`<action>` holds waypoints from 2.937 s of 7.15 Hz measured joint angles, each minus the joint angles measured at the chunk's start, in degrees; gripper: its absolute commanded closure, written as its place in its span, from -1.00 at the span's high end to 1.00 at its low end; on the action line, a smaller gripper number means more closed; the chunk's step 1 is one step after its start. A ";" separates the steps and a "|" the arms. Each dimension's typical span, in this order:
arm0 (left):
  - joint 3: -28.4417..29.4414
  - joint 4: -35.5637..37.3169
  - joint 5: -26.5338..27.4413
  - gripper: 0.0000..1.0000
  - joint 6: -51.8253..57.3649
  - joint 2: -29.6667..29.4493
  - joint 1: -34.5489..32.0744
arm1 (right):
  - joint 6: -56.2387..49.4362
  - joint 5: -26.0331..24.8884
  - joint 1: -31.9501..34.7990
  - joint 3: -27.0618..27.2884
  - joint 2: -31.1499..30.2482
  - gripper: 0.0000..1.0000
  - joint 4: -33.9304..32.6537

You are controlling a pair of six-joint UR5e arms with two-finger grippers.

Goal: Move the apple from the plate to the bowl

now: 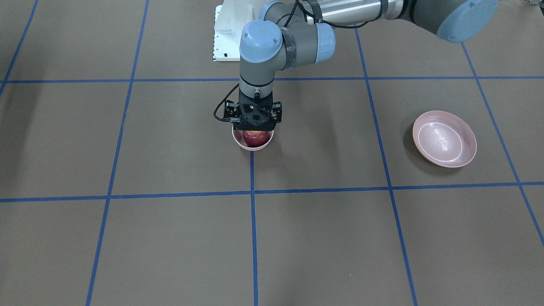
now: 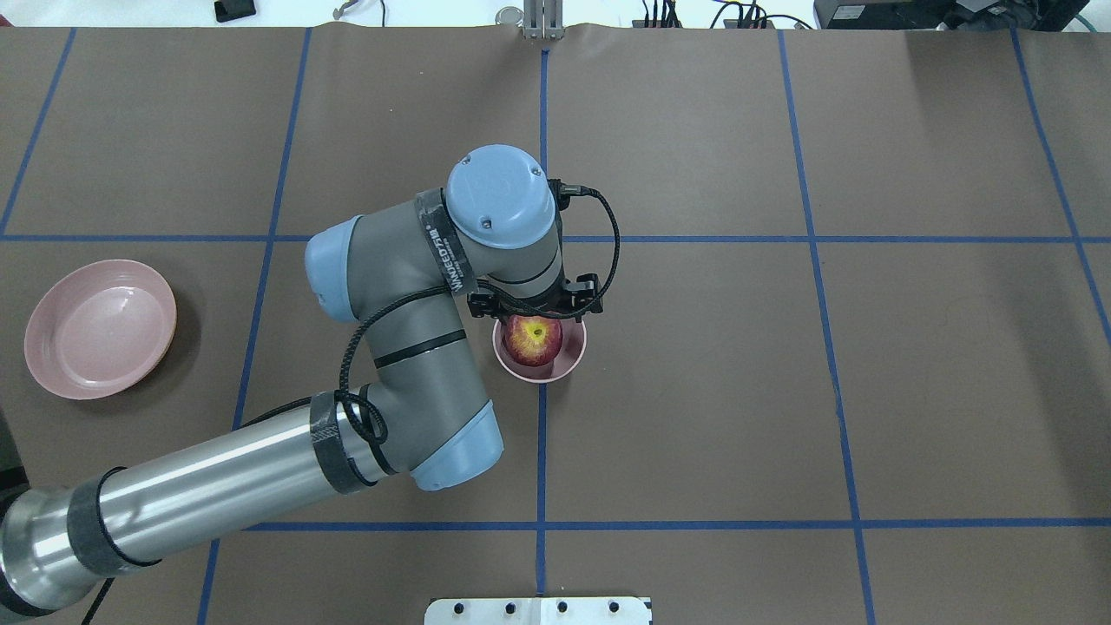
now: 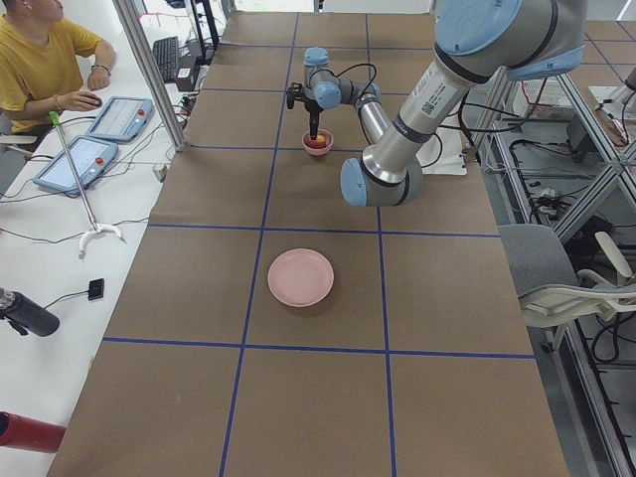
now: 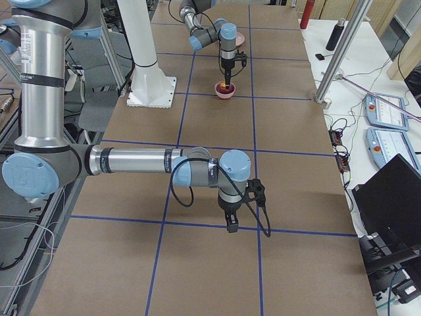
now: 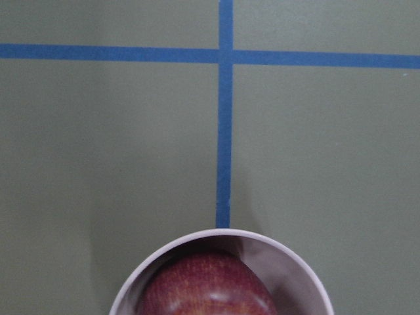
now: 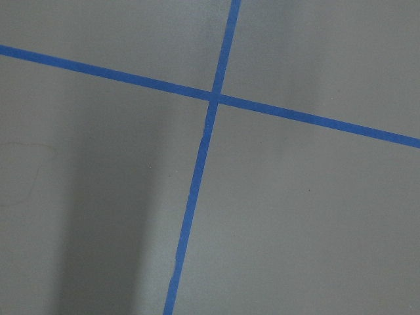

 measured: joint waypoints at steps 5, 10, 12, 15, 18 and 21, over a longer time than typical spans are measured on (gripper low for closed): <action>-26.65 10.25 -5.35 0.94 25.28 25.52 -12.62 | -0.08 -0.14 0.00 -0.11 -0.11 1.00 -0.02; -23.51 10.43 -21.94 0.96 70.11 47.91 -46.30 | 0.07 -0.32 0.00 -0.56 -0.17 1.00 0.00; -20.57 10.00 -22.19 0.96 75.88 53.48 -54.49 | 0.37 -0.16 0.00 -0.56 -0.17 1.00 0.01; -18.37 10.06 -22.51 0.96 77.00 55.47 -59.36 | 0.50 -0.03 0.00 -0.50 -0.17 1.00 -0.01; -19.29 9.26 -22.48 0.96 77.25 54.97 -59.76 | 0.58 0.00 0.00 -0.37 -0.17 1.00 -0.01; -14.68 5.72 -22.58 0.96 77.22 55.46 -59.71 | 0.58 0.00 0.00 -0.40 -0.16 1.00 0.02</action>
